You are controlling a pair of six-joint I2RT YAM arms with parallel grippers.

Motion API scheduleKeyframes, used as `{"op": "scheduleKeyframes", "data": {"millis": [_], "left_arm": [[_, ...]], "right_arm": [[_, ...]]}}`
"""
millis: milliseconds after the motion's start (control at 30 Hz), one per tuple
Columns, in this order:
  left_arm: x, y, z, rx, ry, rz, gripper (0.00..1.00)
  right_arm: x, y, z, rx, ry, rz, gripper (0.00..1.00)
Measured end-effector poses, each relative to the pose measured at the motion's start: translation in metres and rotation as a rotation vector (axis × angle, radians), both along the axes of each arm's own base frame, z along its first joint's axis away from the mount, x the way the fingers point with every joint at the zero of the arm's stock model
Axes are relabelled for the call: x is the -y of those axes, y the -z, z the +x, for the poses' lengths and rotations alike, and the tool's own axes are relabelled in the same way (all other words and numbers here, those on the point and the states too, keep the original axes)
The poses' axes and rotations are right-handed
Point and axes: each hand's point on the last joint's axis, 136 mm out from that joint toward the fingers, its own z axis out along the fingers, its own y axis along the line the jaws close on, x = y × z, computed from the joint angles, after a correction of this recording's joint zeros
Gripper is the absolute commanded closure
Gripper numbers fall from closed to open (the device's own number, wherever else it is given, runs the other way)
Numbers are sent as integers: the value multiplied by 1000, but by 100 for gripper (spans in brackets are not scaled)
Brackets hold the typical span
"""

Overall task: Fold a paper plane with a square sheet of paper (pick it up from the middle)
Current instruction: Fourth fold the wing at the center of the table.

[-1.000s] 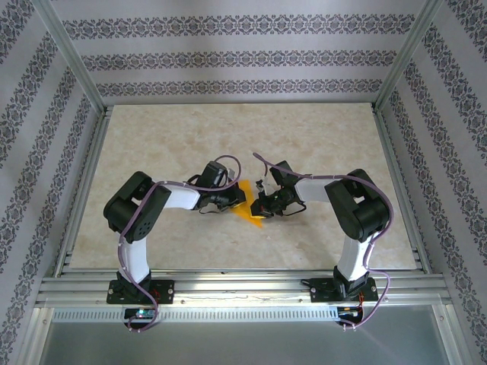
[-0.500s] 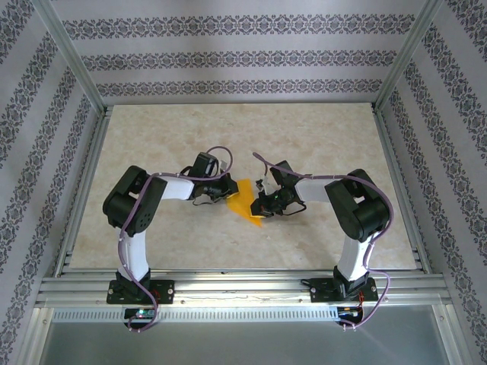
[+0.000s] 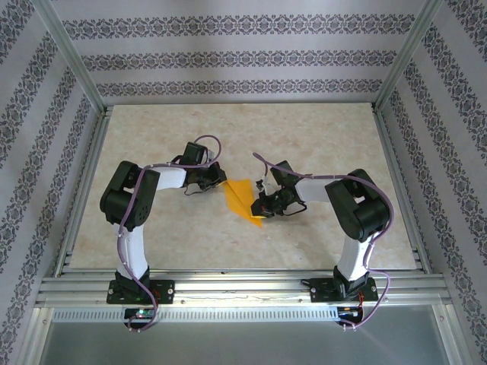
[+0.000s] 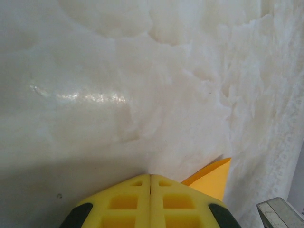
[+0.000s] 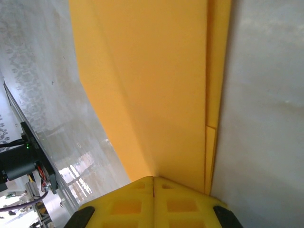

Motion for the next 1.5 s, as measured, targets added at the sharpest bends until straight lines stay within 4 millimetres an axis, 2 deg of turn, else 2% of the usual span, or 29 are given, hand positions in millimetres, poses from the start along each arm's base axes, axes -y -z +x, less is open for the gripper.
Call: {"op": "scheduleKeyframes", "data": {"millis": [133, 267, 367, 433, 600, 700, 867, 1067, 1233, 1400, 1500], "left_arm": [[-4, -6, 0, 4, -12, 20, 95], [0, -33, 0, 61, -7, 6, 95], [17, -56, -4, 112, 25, -20, 95], [36, -61, -13, 130, 65, -42, 95], [80, -47, -44, 94, 167, -84, 95], [92, -30, -57, 54, 195, -91, 95], [87, 0, -67, -13, 181, -60, 95], [86, 1, -67, 9, 179, -69, 96], [85, 1, -68, 32, 180, -79, 96], [85, 1, -68, 40, 181, -84, 96], [85, 1, -68, 42, 180, -84, 97]], "right_arm": [[1, 0, -1, -10, 2, 1, 100], [1, 0, -1, -12, 2, 0, 100], [1, 0, -1, -12, 2, 0, 100], [1, 0, -1, -12, 2, 0, 100], [1, 0, -1, -12, 2, 1, 100], [1, 0, -1, -13, 2, 1, 100], [1, 0, -1, -14, 2, 2, 100], [3, -4, -3, -34, 24, -8, 100], [0, -16, 0, -40, 56, 3, 99], [-15, -23, 14, -17, 73, 13, 98], [-21, -18, 25, -8, 86, 6, 97]]}}
